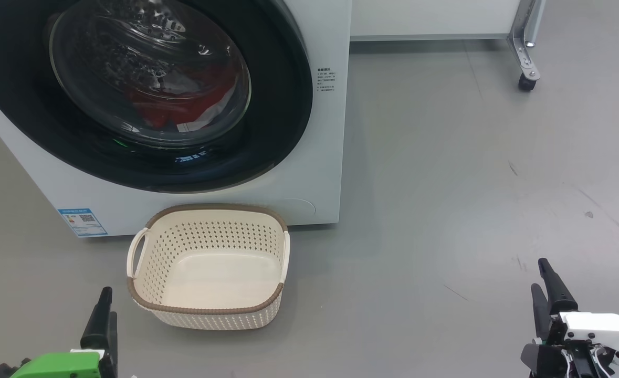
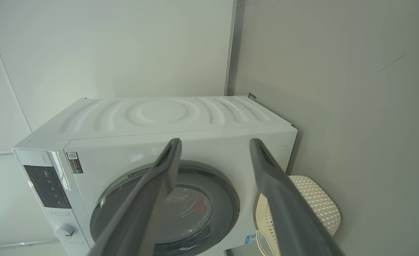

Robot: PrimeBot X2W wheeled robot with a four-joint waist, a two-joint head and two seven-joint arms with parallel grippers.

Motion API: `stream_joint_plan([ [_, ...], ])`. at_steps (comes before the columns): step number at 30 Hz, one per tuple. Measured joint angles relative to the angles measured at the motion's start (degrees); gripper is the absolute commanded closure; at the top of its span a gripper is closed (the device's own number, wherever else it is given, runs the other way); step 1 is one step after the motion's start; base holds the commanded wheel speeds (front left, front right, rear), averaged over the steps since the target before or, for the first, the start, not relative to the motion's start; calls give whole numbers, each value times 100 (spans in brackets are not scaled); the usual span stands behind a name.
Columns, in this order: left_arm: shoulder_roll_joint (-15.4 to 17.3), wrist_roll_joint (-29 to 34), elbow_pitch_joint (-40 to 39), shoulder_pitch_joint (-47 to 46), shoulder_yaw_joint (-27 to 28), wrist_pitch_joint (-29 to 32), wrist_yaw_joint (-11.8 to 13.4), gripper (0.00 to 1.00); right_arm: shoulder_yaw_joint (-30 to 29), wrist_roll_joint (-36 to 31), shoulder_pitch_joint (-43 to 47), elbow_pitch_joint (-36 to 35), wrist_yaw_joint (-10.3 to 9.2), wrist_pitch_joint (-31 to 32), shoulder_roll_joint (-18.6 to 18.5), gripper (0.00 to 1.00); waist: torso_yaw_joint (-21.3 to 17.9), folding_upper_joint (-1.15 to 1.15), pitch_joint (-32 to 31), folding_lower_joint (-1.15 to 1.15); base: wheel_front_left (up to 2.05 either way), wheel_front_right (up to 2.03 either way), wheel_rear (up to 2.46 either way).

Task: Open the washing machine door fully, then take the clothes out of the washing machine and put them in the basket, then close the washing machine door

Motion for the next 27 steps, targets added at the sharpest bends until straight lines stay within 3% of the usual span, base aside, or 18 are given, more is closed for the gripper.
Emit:
stream_joint_plan([
  [21, 2, 401, -411, -2, 176, -431, 0, 0, 40, -825, -15, -498, 0, -448, -35, 0, 10, 0, -14, 0, 0, 0, 0],
  [27, 3, 853, -605, -4, 252, -542, 0, 0, 83, -925, -15, -582, 1, -550, -37, 0, 18, 0, -17, 0, 0, 0, 0],
])
